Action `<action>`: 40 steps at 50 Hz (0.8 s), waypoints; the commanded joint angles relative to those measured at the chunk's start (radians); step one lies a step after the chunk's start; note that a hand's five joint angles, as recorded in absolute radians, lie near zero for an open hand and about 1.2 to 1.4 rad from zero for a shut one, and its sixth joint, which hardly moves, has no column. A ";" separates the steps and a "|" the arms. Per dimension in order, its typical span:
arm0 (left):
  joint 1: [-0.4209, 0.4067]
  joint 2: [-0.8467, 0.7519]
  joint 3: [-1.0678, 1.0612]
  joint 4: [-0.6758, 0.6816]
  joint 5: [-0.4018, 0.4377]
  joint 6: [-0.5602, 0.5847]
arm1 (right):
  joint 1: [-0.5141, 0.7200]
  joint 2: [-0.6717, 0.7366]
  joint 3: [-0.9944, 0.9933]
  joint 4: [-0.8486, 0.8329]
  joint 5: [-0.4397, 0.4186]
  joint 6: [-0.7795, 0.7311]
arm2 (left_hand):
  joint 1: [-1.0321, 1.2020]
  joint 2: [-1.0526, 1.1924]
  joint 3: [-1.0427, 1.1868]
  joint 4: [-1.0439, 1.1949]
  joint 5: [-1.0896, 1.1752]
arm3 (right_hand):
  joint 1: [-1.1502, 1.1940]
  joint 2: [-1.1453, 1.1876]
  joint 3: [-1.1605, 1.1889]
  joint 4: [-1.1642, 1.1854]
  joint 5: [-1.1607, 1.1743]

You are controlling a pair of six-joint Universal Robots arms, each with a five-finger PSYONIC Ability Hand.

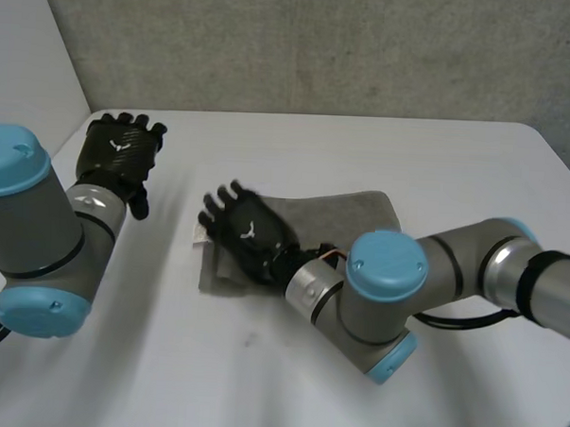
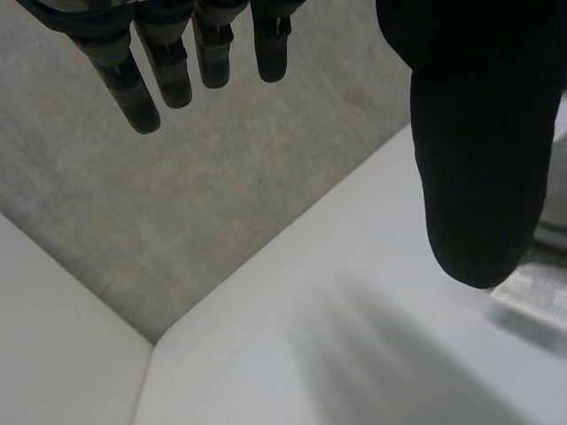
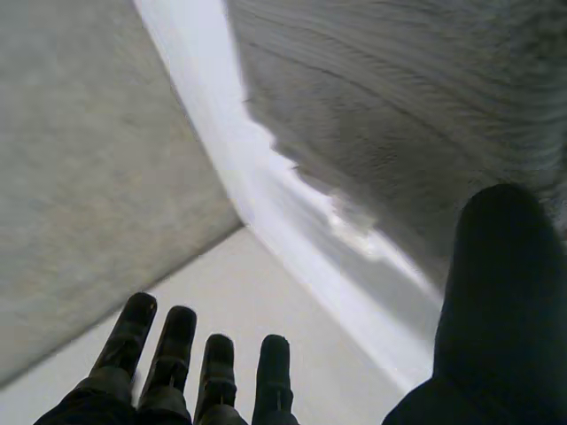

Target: Fold the towel.

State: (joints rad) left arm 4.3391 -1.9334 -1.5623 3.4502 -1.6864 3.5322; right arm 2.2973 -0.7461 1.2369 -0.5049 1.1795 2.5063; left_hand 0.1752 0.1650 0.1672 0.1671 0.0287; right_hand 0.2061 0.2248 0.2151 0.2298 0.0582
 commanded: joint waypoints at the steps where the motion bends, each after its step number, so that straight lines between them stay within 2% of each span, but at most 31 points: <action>1: -0.071 -0.041 0.070 0.015 -0.001 -0.113 | -0.085 -0.177 0.062 0.052 0.193 0.220 | -0.001 0.010 0.007 0.007 -0.029 | -0.032 -0.050 -0.041 -0.055 -0.058; 3: -0.090 -0.056 0.090 0.015 -0.001 -0.131 | -0.143 -0.255 0.110 0.118 0.264 0.365 | -0.001 0.010 0.007 0.007 -0.029 | -0.032 -0.050 -0.041 -0.055 -0.058; 6: -0.128 -0.096 0.128 0.014 0.001 -0.166 | -0.189 -0.294 0.153 0.202 0.273 0.455 | -0.001 0.010 0.007 0.007 -0.029 | -0.032 -0.050 -0.041 -0.055 -0.058; 10: -0.193 -0.191 0.189 0.012 0.002 -0.203 | -0.249 -0.303 0.191 0.296 0.279 0.488 | -0.001 0.010 0.007 0.007 -0.029 | -0.032 -0.050 -0.041 -0.055 -0.058; 16: -0.213 -0.283 0.228 0.007 0.002 -0.197 | -0.332 -0.306 0.263 0.398 0.285 0.486 | -0.001 0.010 0.007 0.007 -0.029 | -0.032 -0.050 -0.041 -0.055 -0.058; 19: -0.213 -0.314 0.228 0.004 0.001 -0.197 | -0.366 -0.303 0.312 0.398 0.279 0.480 | -0.001 0.010 0.007 0.007 -0.029 | 0.081 0.063 0.072 0.058 0.055; 21: -0.213 -0.320 0.212 -0.003 -0.001 -0.197 | -0.383 -0.286 0.337 0.378 0.278 0.480 | -0.001 0.010 0.007 0.007 -0.029 | 0.394 0.375 0.385 0.370 0.367; 22: -0.213 -0.320 0.212 -0.003 -0.001 -0.197 | -0.383 -0.286 0.337 0.378 0.278 0.480 | -0.001 0.010 0.007 0.007 -0.029 | 0.396 0.377 0.387 0.372 0.369; 23: -0.211 -0.318 0.199 -0.008 -0.001 -0.197 | -0.386 -0.274 0.343 0.349 0.278 0.477 | -0.001 0.010 0.007 0.007 -0.029 | 0.666 0.647 0.657 0.642 0.639; 24: -0.211 -0.318 0.199 -0.008 -0.001 -0.197 | -0.386 -0.274 0.343 0.348 0.278 0.477 | -0.001 0.010 0.007 0.007 -0.029 | 0.669 0.650 0.660 0.645 0.642; 26: -0.211 -0.309 0.170 -0.020 -0.002 -0.199 | -0.386 -0.253 0.345 0.255 0.281 0.468 | -0.001 0.010 0.007 0.007 -0.029 | 1.188 1.169 1.179 1.164 1.161; 29: -0.208 -0.296 0.134 -0.042 -0.006 -0.200 | -0.383 -0.254 0.332 0.177 0.281 0.442 | -0.001 0.010 0.007 0.007 -0.029 | 1.190 1.171 1.181 1.166 1.163; 35: -0.205 -0.242 0.070 -0.080 -0.009 -0.207 | -0.369 -0.262 0.259 0.160 0.287 0.358 | -0.001 0.010 0.007 0.007 -0.029 | 1.190 1.171 1.181 1.166 1.163; 40: -0.191 -0.148 0.008 -0.086 -0.012 -0.211 | -0.253 -0.252 0.164 0.166 0.285 0.330 | -0.001 0.010 0.007 0.007 -0.029 | 1.190 1.171 1.181 1.166 1.163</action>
State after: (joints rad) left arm 4.1359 -2.1705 -1.4912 3.3770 -1.6949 3.3259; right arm 1.9361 -1.0033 1.5070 -0.3438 1.4645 2.8840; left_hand 0.1752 0.1643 0.1672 0.1671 0.0287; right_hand 0.9125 1.1718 1.1808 1.1896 0.9664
